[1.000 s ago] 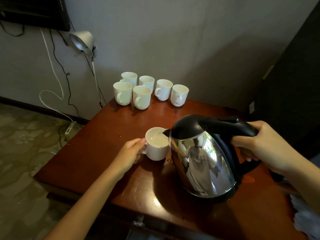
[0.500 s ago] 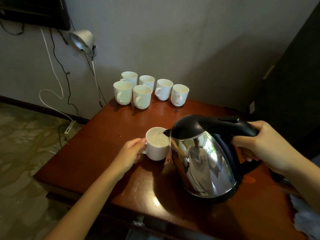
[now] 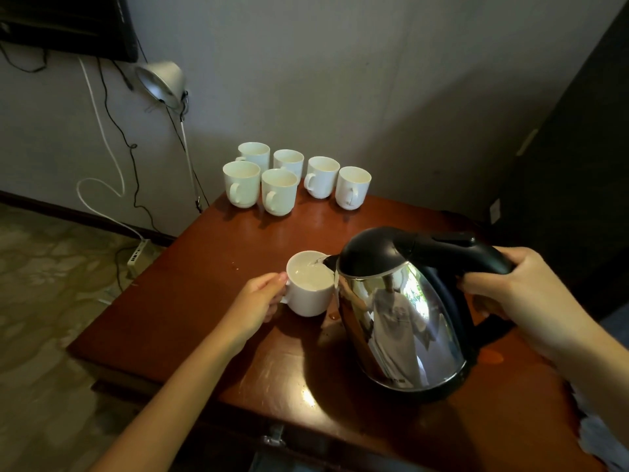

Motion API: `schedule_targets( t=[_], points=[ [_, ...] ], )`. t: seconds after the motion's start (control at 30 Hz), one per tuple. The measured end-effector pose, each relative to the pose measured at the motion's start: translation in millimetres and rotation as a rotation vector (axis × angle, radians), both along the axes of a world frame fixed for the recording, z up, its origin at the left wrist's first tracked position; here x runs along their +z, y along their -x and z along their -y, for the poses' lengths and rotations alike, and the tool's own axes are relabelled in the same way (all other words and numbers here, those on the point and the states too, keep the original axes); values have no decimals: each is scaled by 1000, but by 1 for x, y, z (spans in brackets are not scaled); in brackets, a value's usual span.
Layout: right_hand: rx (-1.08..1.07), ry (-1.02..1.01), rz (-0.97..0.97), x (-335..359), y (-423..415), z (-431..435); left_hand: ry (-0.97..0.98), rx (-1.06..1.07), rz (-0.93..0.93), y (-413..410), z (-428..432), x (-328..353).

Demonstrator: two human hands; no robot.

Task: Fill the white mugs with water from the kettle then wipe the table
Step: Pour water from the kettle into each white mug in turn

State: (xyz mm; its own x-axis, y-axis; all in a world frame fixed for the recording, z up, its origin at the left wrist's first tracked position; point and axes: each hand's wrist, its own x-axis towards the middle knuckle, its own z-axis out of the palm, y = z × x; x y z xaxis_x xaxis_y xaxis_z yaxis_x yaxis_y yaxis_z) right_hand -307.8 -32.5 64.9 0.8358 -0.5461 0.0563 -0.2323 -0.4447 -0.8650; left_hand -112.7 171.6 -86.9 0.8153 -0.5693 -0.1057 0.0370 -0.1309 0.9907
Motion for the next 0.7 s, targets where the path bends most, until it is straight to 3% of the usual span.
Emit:
schedule_targets(
  t=[0.33,0.7],
  points=[
    [-67,-27,107,-15,21,0,130,18,-127,-1,1,-7],
    [-129,-171,168,-33,43,8,114,180,-99,-30,-15,7]
  ],
)
